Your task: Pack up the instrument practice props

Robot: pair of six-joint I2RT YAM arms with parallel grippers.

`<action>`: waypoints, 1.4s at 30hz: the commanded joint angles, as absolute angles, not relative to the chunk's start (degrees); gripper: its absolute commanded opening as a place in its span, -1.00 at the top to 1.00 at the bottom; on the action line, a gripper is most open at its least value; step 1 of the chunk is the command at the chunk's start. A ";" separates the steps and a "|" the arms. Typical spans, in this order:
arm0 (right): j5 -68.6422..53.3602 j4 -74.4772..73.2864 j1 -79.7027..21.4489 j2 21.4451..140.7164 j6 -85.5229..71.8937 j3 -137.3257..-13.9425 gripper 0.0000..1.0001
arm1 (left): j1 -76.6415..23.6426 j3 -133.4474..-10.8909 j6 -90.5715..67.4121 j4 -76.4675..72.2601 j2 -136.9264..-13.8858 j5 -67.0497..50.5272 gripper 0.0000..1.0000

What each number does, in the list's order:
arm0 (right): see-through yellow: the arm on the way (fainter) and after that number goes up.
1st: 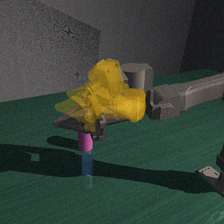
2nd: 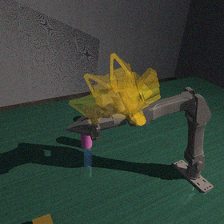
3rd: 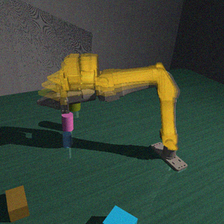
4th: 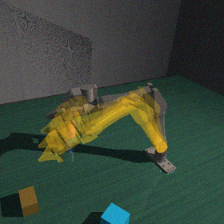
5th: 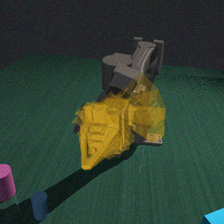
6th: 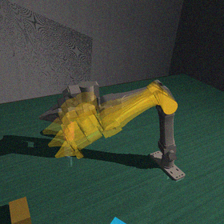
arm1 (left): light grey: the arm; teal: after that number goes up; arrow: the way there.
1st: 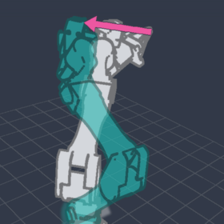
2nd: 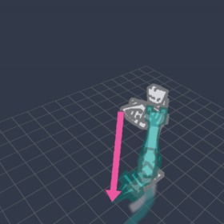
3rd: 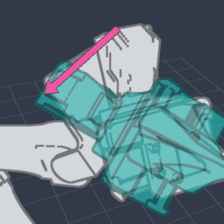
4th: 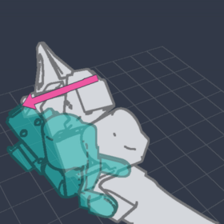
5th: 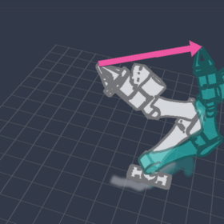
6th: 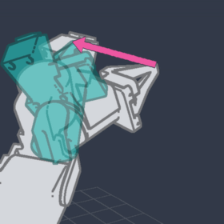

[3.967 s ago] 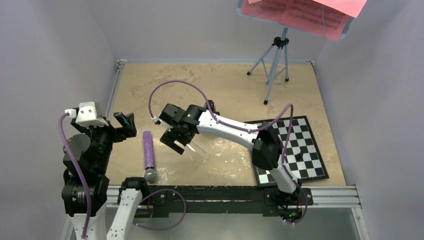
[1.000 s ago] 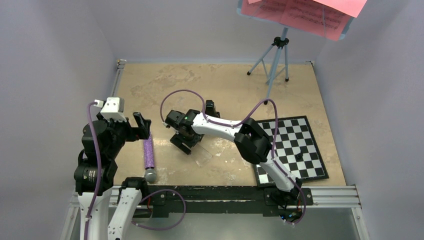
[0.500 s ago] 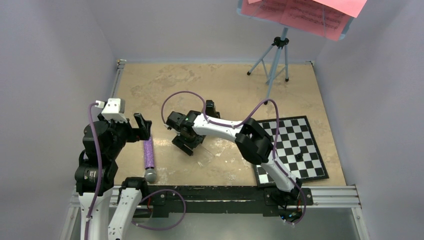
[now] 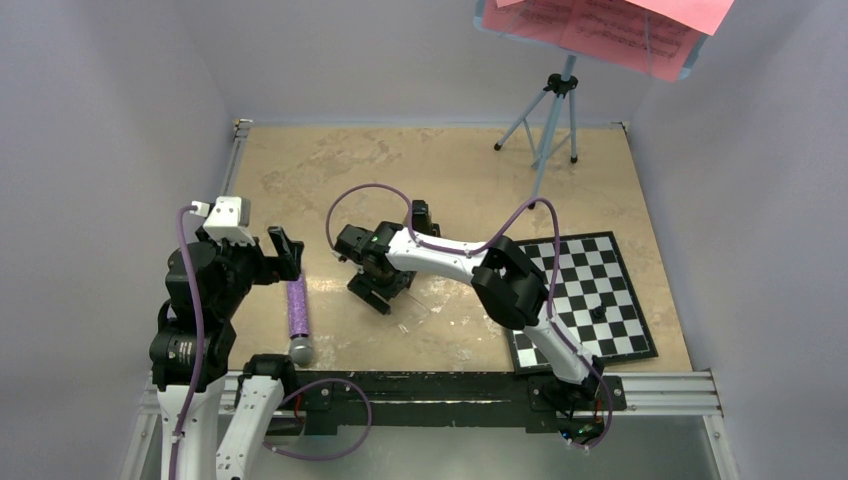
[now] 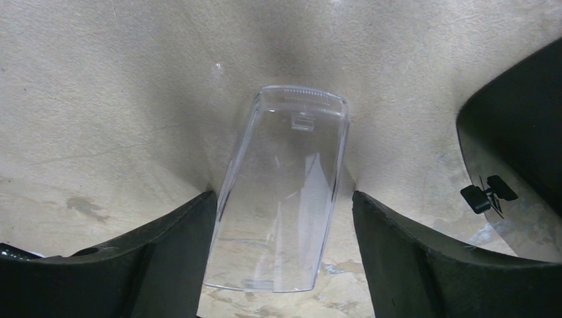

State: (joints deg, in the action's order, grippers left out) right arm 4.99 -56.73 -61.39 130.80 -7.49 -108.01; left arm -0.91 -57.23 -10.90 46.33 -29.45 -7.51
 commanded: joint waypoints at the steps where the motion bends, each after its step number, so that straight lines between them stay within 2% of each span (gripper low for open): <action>1: 4.59 -58.15 -61.60 127.13 -7.57 -107.58 -0.46 | -1.32 -56.55 -10.37 44.41 -28.92 -8.26 -0.99; 4: 4.40 -58.16 -61.61 127.05 -7.60 -107.58 -0.38 | -1.37 -56.55 -10.37 44.62 -28.83 -8.36 -0.99; 10: 5.17 -57.95 -61.70 126.70 -7.66 -107.24 -0.39 | -1.55 -56.38 -10.54 44.45 -28.87 -9.00 -0.99; 14: 5.13 -58.05 -61.78 126.54 -7.78 -107.23 -0.55 | -1.49 -56.33 -10.55 44.47 -28.76 -9.20 -0.99; 17: 5.01 -58.01 -61.79 126.30 -7.82 -107.23 -0.57 | -1.49 -56.26 -10.55 44.60 -28.70 -9.12 -0.99; 36: 2.24 -57.81 -61.75 127.69 -6.60 -108.41 -0.30 | -1.49 -55.47 -10.50 44.77 -28.58 -9.65 -0.99; 42: 2.11 -57.83 -61.74 128.40 -6.11 -108.96 -0.43 | -1.52 -55.31 -10.47 44.67 -28.59 -9.93 -0.99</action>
State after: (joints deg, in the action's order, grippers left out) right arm 3.22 -57.47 -61.49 129.56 -6.85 -107.33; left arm -1.28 -55.46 -10.90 46.35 -28.86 -8.86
